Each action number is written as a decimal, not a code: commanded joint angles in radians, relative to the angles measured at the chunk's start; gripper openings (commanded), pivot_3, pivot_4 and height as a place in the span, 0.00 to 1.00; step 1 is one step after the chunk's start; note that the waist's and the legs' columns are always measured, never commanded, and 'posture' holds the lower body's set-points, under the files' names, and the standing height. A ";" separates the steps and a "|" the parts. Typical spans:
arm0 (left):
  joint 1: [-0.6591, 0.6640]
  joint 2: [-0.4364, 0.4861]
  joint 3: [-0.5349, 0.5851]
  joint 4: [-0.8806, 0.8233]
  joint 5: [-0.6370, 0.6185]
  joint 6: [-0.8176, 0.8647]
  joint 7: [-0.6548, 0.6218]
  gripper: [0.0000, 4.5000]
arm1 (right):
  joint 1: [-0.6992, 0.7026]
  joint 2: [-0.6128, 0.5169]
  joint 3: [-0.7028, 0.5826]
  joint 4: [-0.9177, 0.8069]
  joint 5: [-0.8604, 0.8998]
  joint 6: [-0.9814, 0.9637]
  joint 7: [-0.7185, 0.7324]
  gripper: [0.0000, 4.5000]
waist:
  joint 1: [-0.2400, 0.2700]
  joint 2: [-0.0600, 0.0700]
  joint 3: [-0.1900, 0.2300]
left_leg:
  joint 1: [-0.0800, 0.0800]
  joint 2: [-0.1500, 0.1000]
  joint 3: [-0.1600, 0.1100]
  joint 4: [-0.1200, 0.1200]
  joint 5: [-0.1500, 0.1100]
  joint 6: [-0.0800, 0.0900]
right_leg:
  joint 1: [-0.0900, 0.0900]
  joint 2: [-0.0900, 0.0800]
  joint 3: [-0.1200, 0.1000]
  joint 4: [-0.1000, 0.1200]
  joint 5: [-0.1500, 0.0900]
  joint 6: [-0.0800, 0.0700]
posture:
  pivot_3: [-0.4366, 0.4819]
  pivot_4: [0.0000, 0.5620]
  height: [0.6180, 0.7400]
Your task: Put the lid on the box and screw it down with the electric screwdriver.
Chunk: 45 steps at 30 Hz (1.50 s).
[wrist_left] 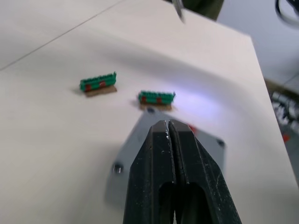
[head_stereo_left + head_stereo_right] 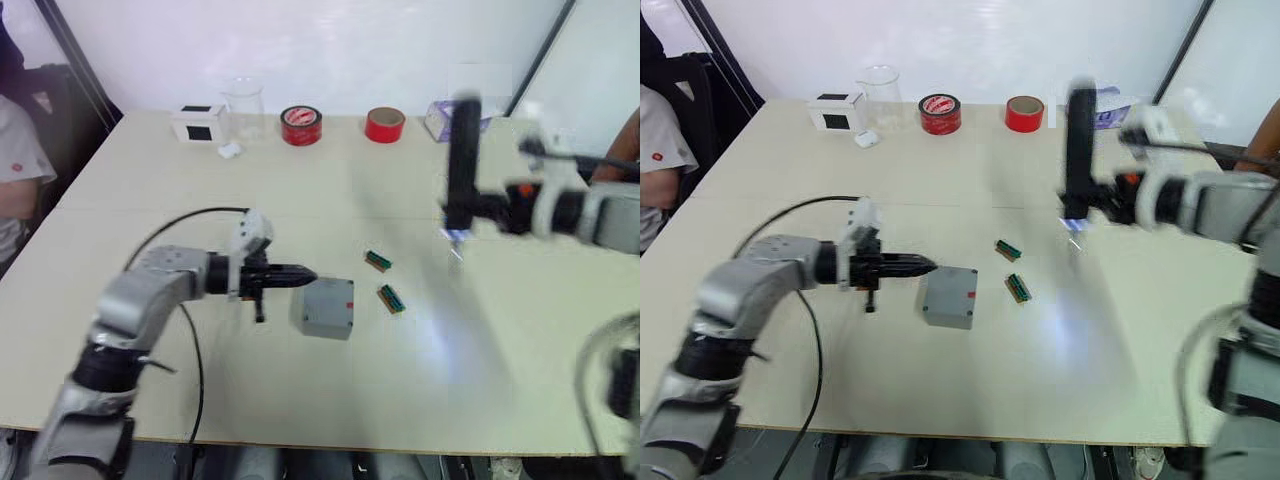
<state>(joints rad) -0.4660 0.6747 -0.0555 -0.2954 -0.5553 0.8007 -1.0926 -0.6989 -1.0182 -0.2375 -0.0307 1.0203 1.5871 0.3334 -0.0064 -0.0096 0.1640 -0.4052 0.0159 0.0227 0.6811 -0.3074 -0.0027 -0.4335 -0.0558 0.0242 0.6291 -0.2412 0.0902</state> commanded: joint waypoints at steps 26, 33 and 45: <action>0.172 0.069 0.071 -0.259 -0.185 0.113 0.177 0.00 | -0.130 0.038 0.419 0.318 -0.280 -0.047 0.241 0.99 | -0.008 -0.001 0.004 | 0.004 0.000 0.005 0.004 0.000 0.002 | 0.002 0.008 0.008 0.000 0.003 0.004 | 0.48 0.27 1.00; 0.322 0.191 0.211 -0.238 -0.239 0.146 0.132 0.00 | 0.132 -0.067 0.165 -0.066 -0.298 -0.498 0.462 0.99 | -0.007 0.001 0.005 | 0.002 0.000 0.006 0.003 0.000 0.002 | -0.002 0.008 0.008 0.001 0.003 0.006 | 0.48 0.27 1.00; 0.660 0.266 0.304 -0.367 -0.351 0.197 0.115 0.00 | 1.078 -0.002 -0.250 -0.719 -0.126 -0.563 0.733 0.99 | 0.012 -0.003 0.005 | 0.015 0.004 0.005 0.003 -0.001 0.003 | 0.013 0.004 0.004 0.000 -0.002 0.000 | 0.48 0.27 1.00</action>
<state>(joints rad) 0.1748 0.9364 0.2255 -0.6449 -0.8988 1.0132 -0.9750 0.3412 -1.0338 -0.4485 -0.7002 0.8879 1.0604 1.0392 0.0053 -0.0124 0.1690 -0.3879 0.0199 0.0279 0.6840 -0.3085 0.0004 -0.4191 -0.0521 0.0281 0.6286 -0.2438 0.0904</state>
